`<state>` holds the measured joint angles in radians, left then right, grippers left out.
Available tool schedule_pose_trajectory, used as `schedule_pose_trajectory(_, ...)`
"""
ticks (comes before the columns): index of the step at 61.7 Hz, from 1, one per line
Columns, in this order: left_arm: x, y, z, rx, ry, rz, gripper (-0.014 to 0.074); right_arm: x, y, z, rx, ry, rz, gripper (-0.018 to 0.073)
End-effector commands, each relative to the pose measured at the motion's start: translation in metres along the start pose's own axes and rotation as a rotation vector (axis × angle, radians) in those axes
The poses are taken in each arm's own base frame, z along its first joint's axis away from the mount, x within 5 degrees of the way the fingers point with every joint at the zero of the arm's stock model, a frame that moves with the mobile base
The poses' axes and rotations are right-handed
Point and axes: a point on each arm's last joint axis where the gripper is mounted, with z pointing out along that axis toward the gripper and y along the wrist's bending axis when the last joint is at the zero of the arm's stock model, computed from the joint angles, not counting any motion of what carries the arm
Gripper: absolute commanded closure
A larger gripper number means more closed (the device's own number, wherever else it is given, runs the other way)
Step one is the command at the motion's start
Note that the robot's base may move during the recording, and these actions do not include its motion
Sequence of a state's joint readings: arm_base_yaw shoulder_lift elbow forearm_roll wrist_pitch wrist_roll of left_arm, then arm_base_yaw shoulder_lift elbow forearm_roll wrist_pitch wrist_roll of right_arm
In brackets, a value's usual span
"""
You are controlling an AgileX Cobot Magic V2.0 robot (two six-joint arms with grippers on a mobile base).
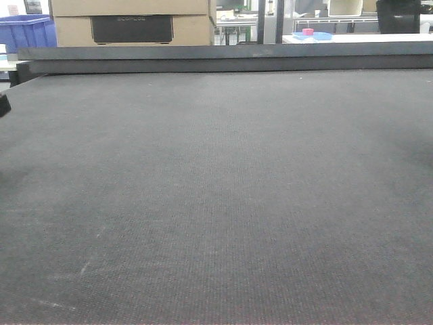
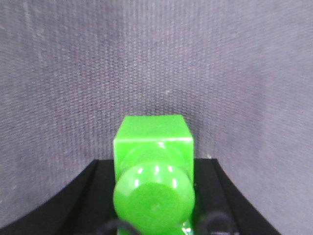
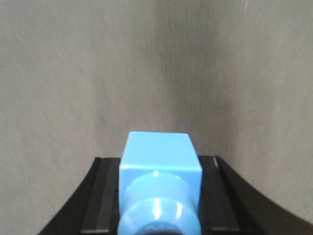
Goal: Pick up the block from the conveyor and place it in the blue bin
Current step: 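Lift both held blocks up off the conveyor belt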
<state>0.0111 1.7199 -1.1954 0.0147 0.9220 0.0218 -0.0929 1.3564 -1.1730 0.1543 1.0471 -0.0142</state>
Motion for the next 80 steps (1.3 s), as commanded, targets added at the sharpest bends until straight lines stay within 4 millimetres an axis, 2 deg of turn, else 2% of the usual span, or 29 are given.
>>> schedule_pose_trajectory(1,0.002,0.001,-0.024,0.008,-0.054,0.013,0.0707,-0.002,0.001,-0.016,-0.002,-0.127,-0.018,0.0721)
schedule_pose_trajectory(11,0.010,-0.006,-0.058,0.071,-0.255,0.082,0.0707,0.009,0.000,-0.027,0.002,-0.312,-0.018,0.0721)
schedule_pose_trajectory(19,0.028,-0.010,-0.078,0.099,-0.441,0.046,0.0707,0.028,-0.003,-0.023,0.013,-0.429,-0.026,0.0721)
schedule_pose_trajectory(27,0.056,-0.010,-0.087,0.106,-0.606,-0.008,0.0707,0.052,-0.006,-0.022,0.019,-0.522,-0.022,0.0721)
schedule_pose_trajectory(38,0.098,-0.009,-0.098,0.102,-0.847,-0.092,0.0707,0.085,-0.009,-0.032,0.022,-0.684,-0.024,0.0721)
schedule_pose_trajectory(45,0.125,-0.007,-0.103,0.083,-0.955,-0.103,0.0707,0.106,-0.011,-0.035,0.024,-0.791,-0.025,0.0721)
schedule_pose_trajectory(52,0.150,-0.007,-0.116,0.070,-1.063,-0.092,0.0707,0.121,-0.013,-0.036,0.025,-0.871,-0.025,0.0721)
schedule_pose_trajectory(69,0.193,-0.008,-0.158,0.055,-1.284,-0.053,0.0707,0.143,-0.010,-0.064,0.008,-1.002,-0.040,0.0721)
schedule_pose_trajectory(80,0.219,-0.010,-0.171,0.057,-1.356,-0.031,0.0707,0.162,-0.008,-0.084,-0.005,-1.100,-0.052,0.0721)
